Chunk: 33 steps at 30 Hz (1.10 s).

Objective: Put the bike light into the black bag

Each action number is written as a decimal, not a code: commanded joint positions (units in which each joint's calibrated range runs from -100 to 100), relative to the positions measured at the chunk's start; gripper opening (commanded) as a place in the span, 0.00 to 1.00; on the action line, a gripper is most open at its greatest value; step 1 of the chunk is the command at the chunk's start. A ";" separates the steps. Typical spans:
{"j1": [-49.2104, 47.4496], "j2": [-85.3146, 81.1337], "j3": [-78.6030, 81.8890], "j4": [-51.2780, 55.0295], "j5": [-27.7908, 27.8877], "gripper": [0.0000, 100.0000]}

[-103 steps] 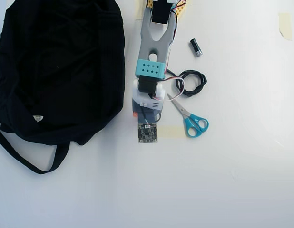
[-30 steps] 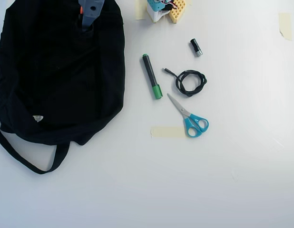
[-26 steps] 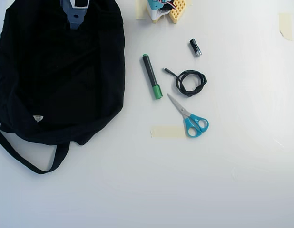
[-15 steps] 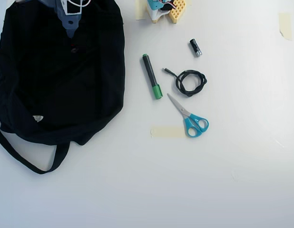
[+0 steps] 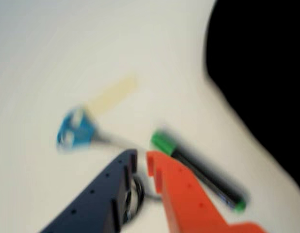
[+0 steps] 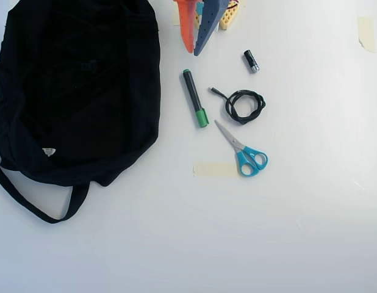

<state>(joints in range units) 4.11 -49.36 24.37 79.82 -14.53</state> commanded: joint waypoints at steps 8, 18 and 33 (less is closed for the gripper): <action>-8.15 -24.00 36.28 -9.97 11.38 0.02; -8.83 -47.32 62.24 -9.54 12.12 0.02; -8.83 -50.31 75.00 -6.78 11.59 0.02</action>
<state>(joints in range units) -4.41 -99.00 97.17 72.18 -2.61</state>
